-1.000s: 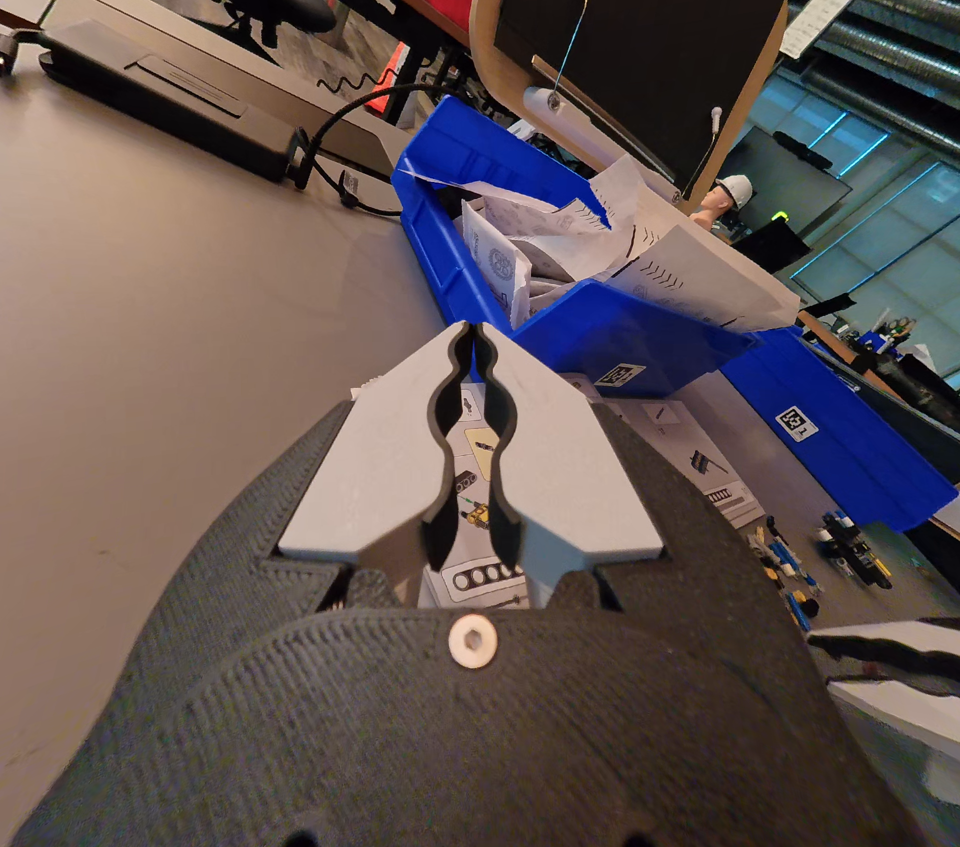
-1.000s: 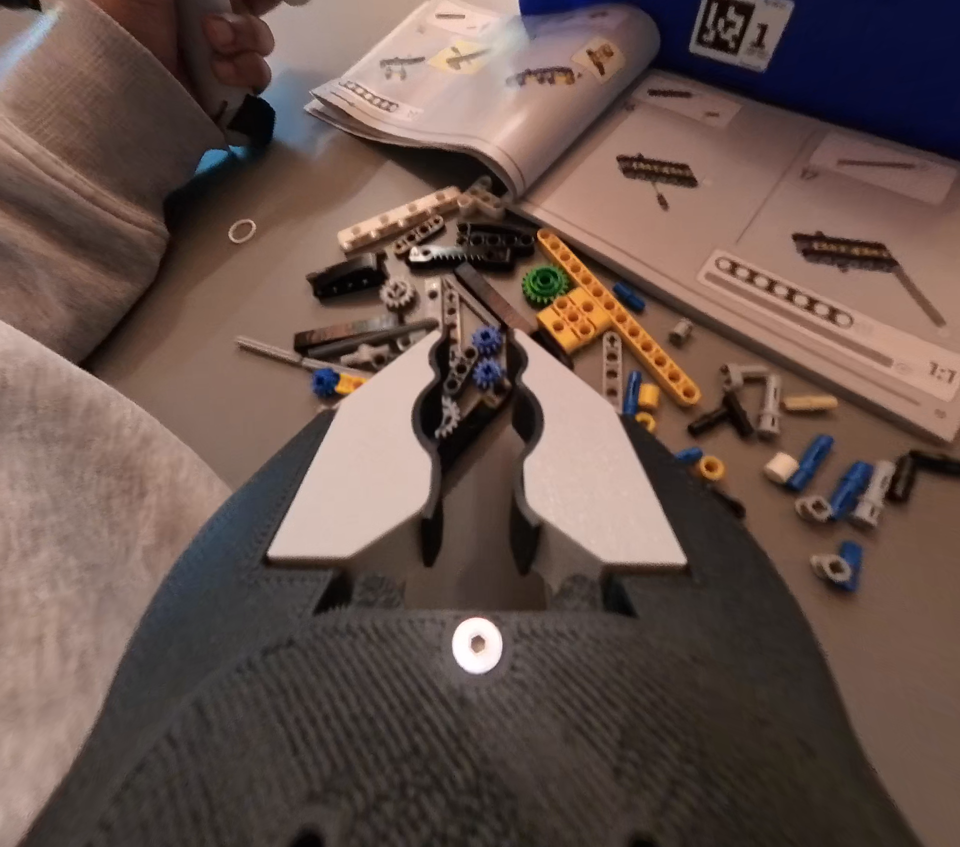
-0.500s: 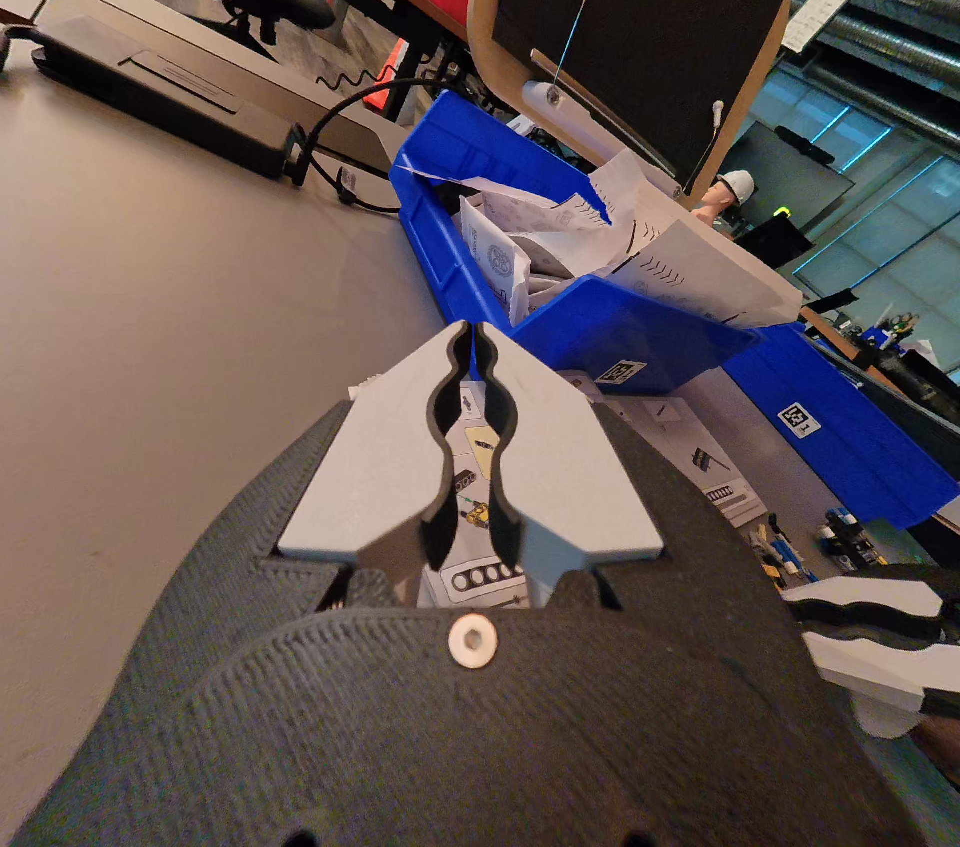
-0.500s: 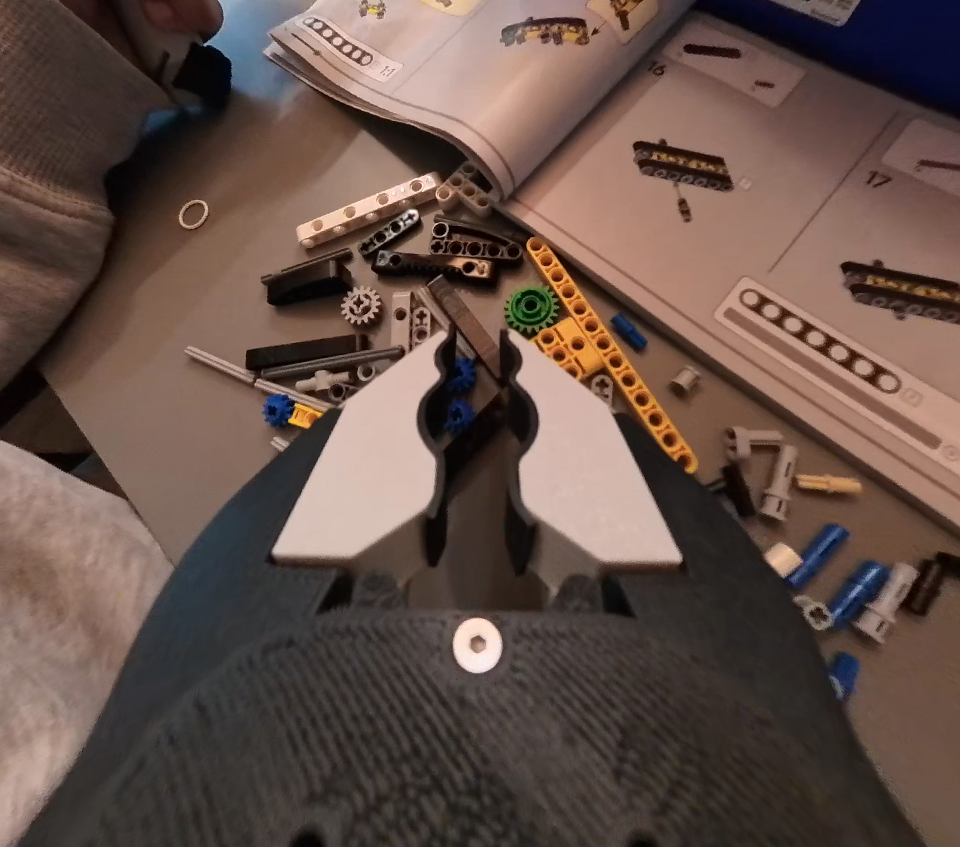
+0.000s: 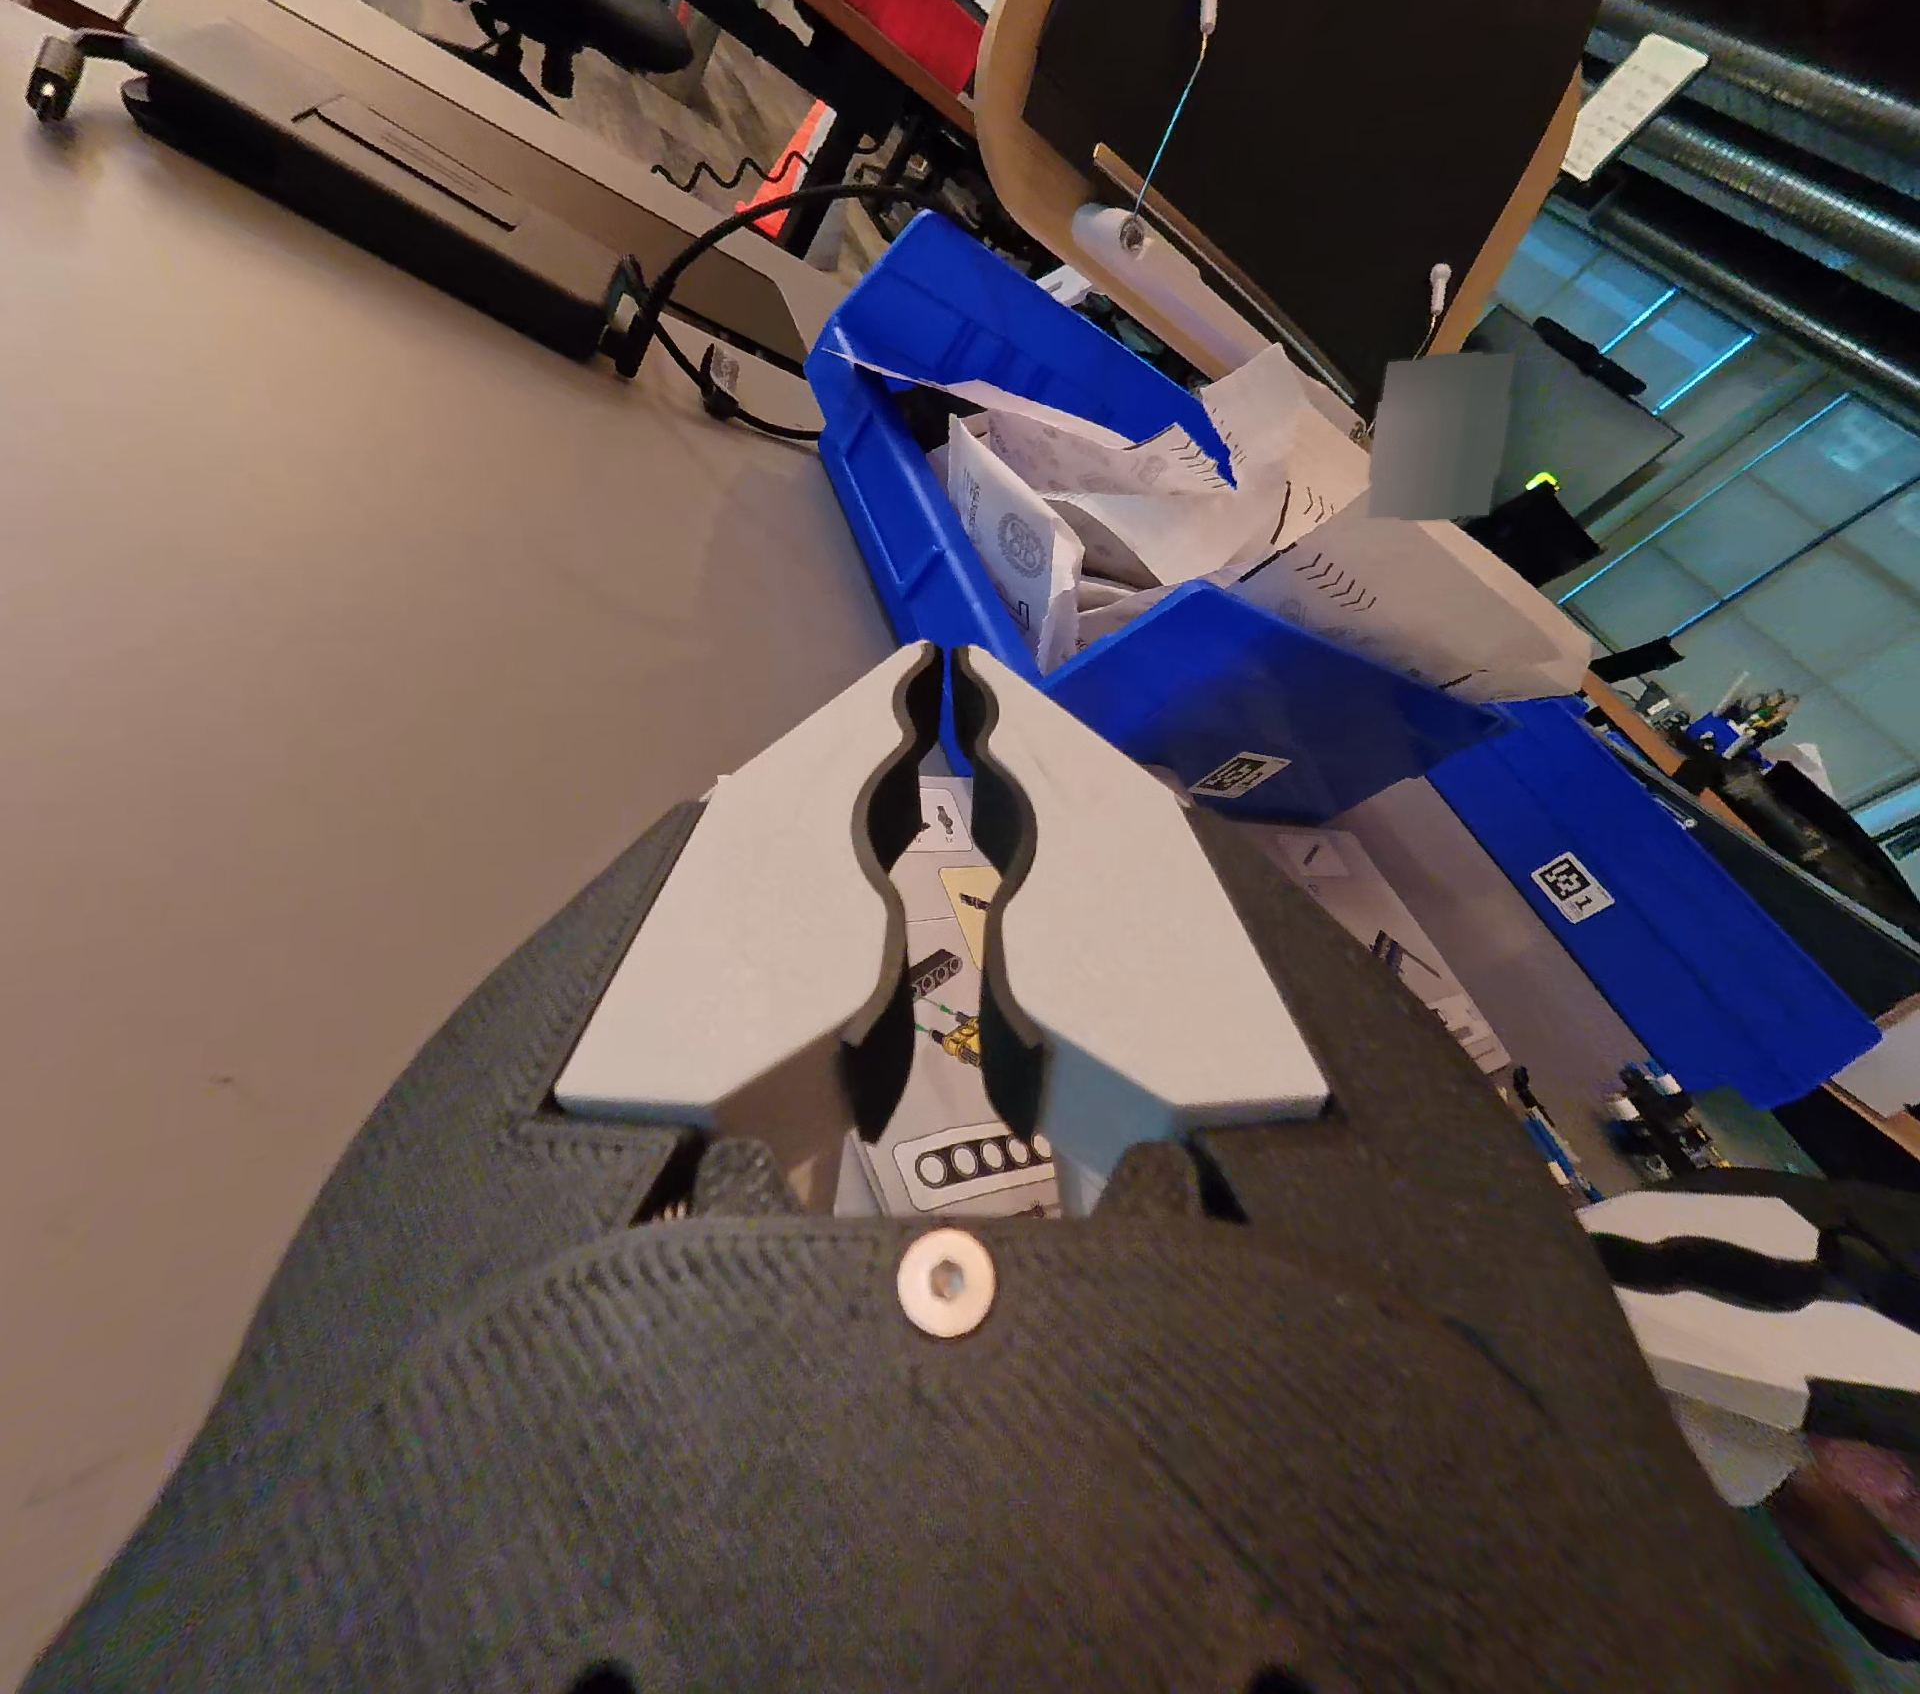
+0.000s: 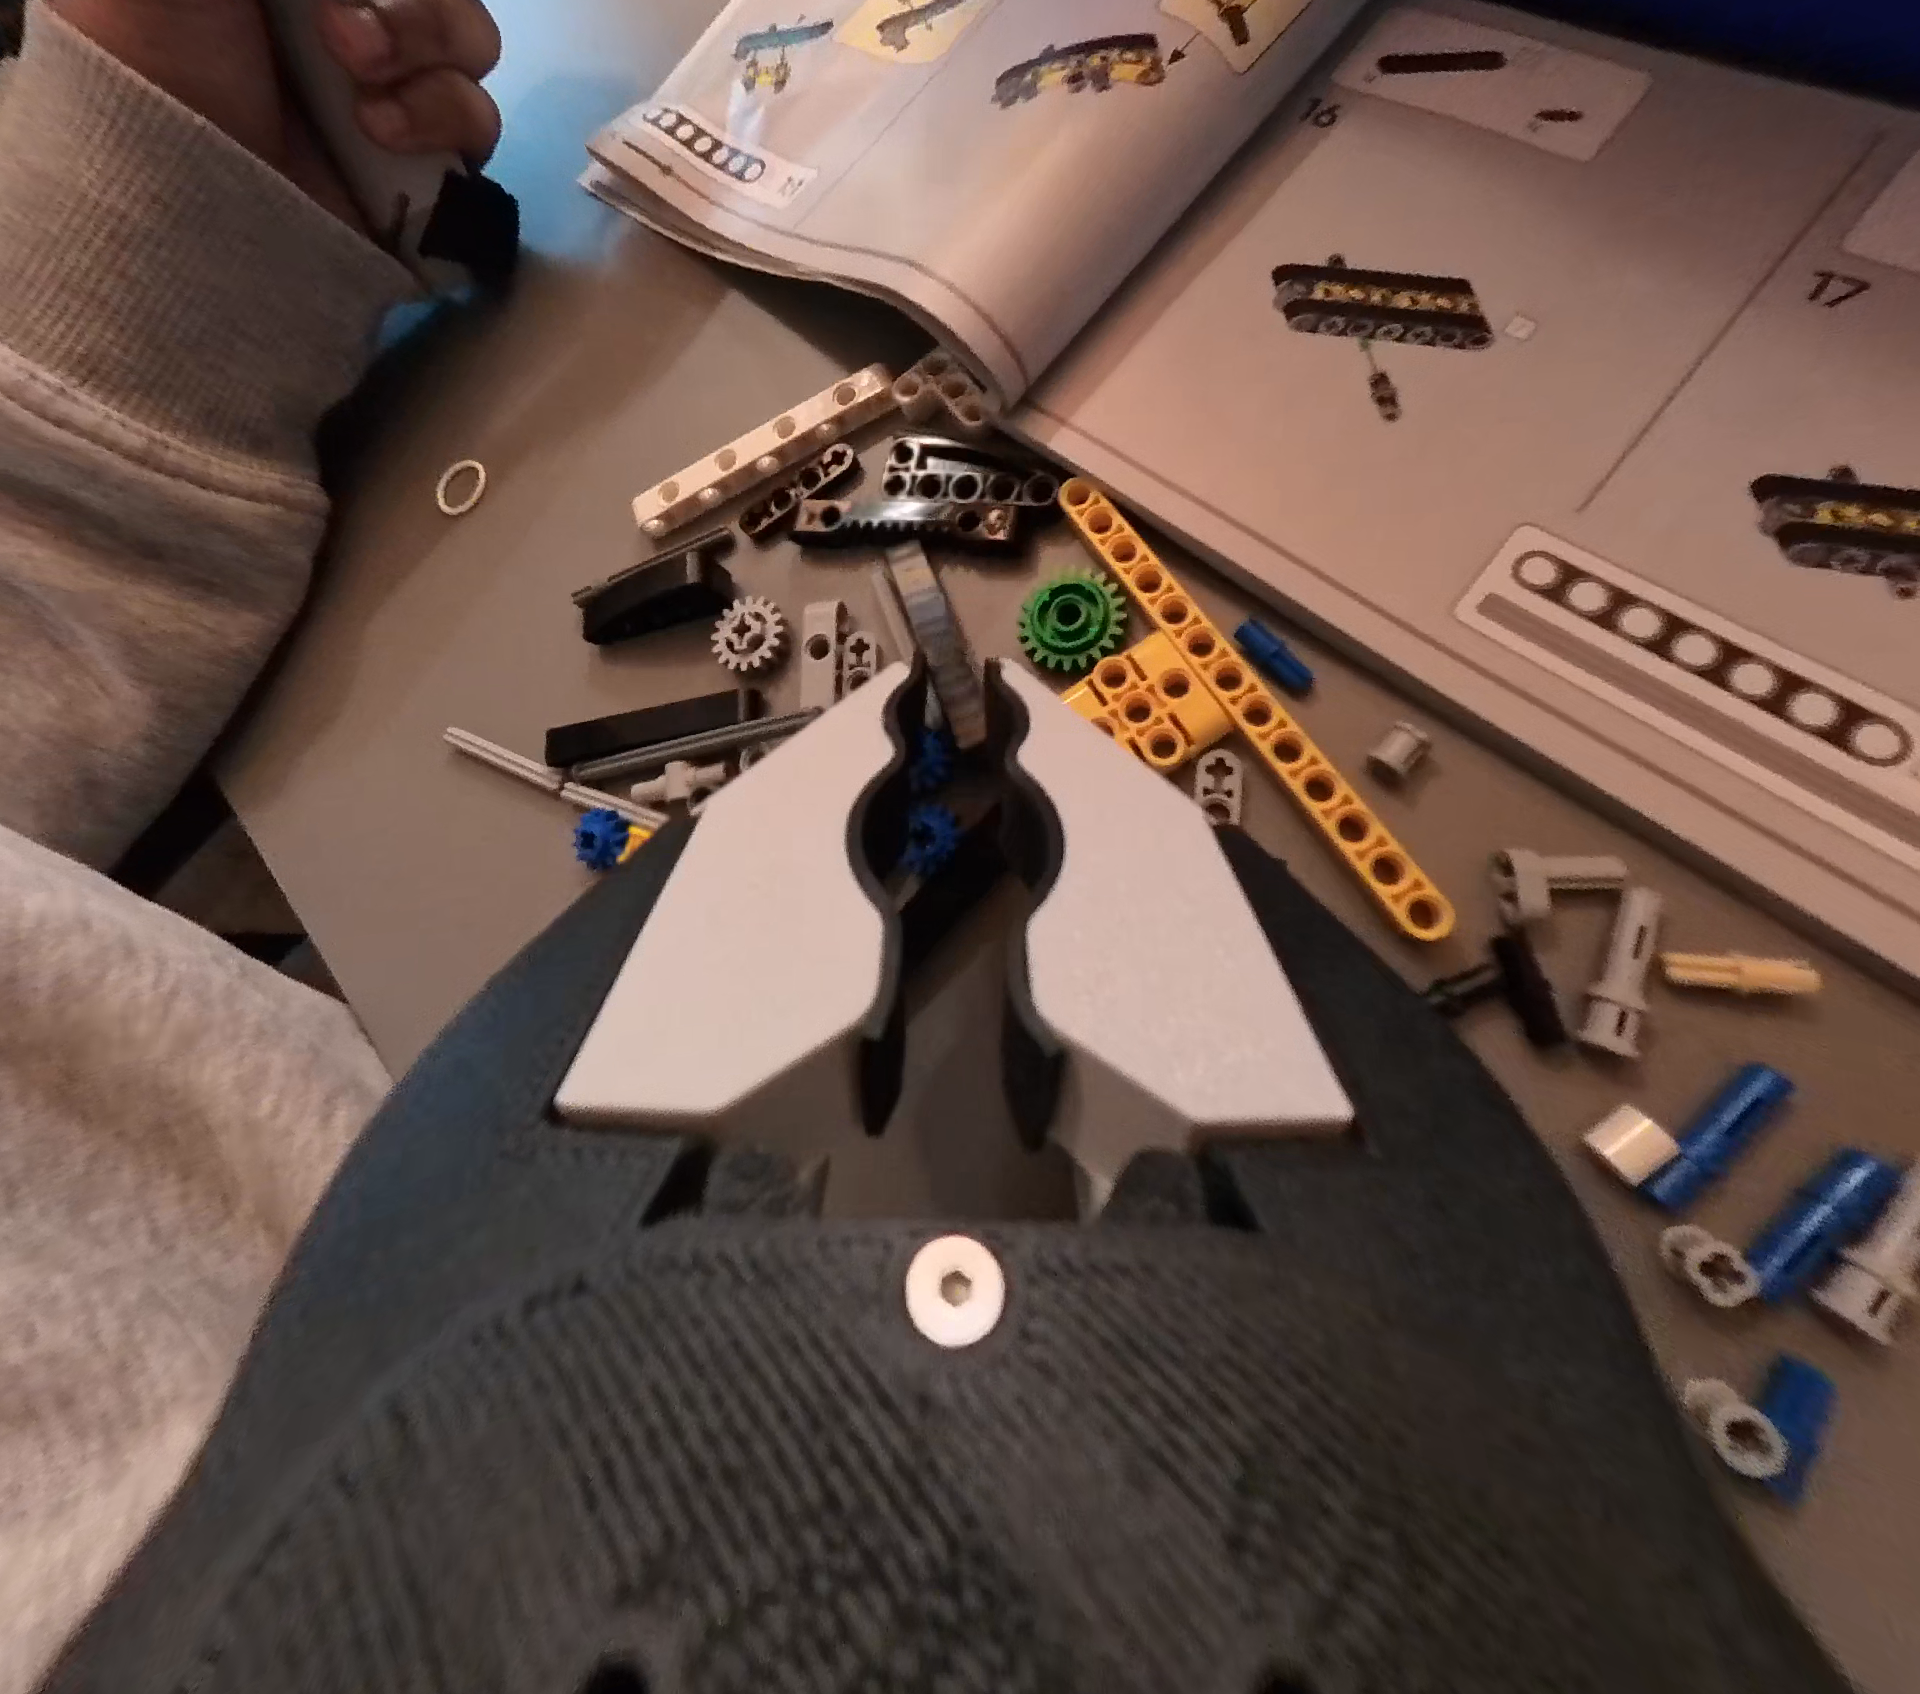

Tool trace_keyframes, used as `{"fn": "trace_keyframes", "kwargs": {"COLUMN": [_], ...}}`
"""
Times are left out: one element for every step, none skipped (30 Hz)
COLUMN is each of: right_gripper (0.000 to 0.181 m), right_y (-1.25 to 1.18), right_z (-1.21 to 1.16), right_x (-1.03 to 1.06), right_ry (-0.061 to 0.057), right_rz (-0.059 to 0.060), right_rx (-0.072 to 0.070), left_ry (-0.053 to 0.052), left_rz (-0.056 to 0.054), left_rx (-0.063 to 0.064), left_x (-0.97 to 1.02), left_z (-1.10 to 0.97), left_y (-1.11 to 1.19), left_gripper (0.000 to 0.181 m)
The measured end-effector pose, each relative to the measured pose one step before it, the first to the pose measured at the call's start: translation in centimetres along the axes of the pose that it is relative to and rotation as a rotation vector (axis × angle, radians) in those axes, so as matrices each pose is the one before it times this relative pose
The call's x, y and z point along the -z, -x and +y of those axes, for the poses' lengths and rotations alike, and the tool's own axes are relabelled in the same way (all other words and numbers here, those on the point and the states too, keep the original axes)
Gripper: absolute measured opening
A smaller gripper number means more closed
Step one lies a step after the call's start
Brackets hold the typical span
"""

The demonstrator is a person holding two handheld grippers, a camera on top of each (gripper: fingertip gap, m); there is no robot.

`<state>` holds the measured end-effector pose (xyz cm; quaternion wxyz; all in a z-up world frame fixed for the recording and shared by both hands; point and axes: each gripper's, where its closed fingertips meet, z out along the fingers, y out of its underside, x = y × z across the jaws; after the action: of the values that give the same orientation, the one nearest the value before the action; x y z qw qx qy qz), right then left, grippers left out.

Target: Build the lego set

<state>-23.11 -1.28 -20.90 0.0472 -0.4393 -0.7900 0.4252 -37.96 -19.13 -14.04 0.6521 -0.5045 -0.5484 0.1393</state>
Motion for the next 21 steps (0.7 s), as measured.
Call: {"fn": "trace_keyframes", "kwargs": {"right_gripper": [0.008,0.008,0.007,0.006,0.006,0.006,0.006,0.006,0.006,0.006,0.006,0.006,0.006,0.006,0.006,0.006,0.006,0.006,0.006,0.006,0.006], "right_y": [-0.051,-0.022,0.017,0.020,0.032,0.020,-0.012,-0.042,0.014,0.073,0.079,0.111,0.161,0.135,0.094,0.073,0.063,0.063,0.043,0.060,0.089], "right_z": [-0.140,-0.169,-0.197,-0.207,-0.192,-0.146,-0.110,-0.121,-0.125,-0.083,-0.131,-0.218,-0.222,-0.296,-0.332,-0.296,-0.253,-0.201,-0.200,-0.181,-0.150], "right_x": [0.111,0.129,0.116,0.123,0.095,0.080,0.060,0.070,0.050,0.038,0.051,0.076,0.088,0.115,0.151,0.134,0.123,0.103,0.086,0.097,0.036], "right_ry": [-0.0095,-0.0103,-0.0116,-0.0124,-0.0113,-0.0091,-0.0082,-0.0113,-0.0106,-0.0074,-0.0097,-0.0140,-0.0135,-0.0173,-0.0195,-0.0167,-0.0139,-0.0116,-0.0115,-0.0110,-0.0084], "right_rz": [-0.0017,-0.0029,-0.0052,-0.0058,-0.0062,-0.0056,-0.0032,-0.0006,-0.0033,-0.0071,-0.0066,-0.0074,-0.0096,-0.0067,-0.0040,-0.0032,-0.0024,-0.0020,-0.0012,-0.0022,-0.0052], "right_rx": [-0.0070,-0.0063,-0.0081,-0.0094,-0.0087,-0.0072,-0.0058,-0.0038,-0.0039,-0.0055,-0.0058,-0.0040,-0.0035,-0.0019,0.0001,0.0007,0.0006,0.0011,0.0019,0.0008,-0.0008], "left_ry": [-0.0008,-0.0009,-0.0010,-0.0009,-0.0013,-0.0015,-0.0017,-0.0014,-0.0012,-0.0016,-0.0015,-0.0015,-0.0012,-0.0010,-0.0020,-0.0024,-0.0020,-0.0023,-0.0027,-0.0021,-0.0013], "left_rz": [0.0004,0.0002,0.0005,0.0007,0.0002,-0.0002,-0.0008,-0.0009,-0.0001,0.0002,-0.0005,-0.0008,0.0004,0.0005,-0.0001,-0.0005,-0.0001,0.0002,-0.0001,0.0001,0.0009], "left_rx": [0.0013,0.0021,0.0023,0.0021,0.0016,0.0009,0.0005,0.0006,0.0010,0.0015,0.0015,0.0016,0.0019,0.0019,0.0014,0.0007,0.0007,0.0011,0.0013,0.0017,0.0021], "left_x": [0.004,-0.002,-0.002,0.007,0.014,0.008,0.012,0.009,0.015,0.013,0.017,0.012,0.006,0.007,0.013,0.017,0.023,0.018,0.027,0.017,0.018], "left_z": [-0.012,-0.014,-0.015,-0.010,-0.029,-0.026,-0.034,-0.025,-0.027,-0.032,-0.027,-0.023,-0.022,-0.020,-0.030,-0.048,-0.034,-0.055,-0.046,-0.037,-0.026], "left_y": [0.005,0.020,0.014,0.008,0.005,0.008,0.026,0.019,0.013,0.005,0.027,0.024,0.010,0.008,0.000,0.011,-0.005,-0.008,0.011,0.002,0.004], "left_gripper": [0.000,0.000,0.000,0.001,0.001,0.001,0.000,0.000,0.000,0.000,0.000,0.000,0.000,0.000,0.000,0.000,0.000,0.000,0.000,0.000,0.000]}}
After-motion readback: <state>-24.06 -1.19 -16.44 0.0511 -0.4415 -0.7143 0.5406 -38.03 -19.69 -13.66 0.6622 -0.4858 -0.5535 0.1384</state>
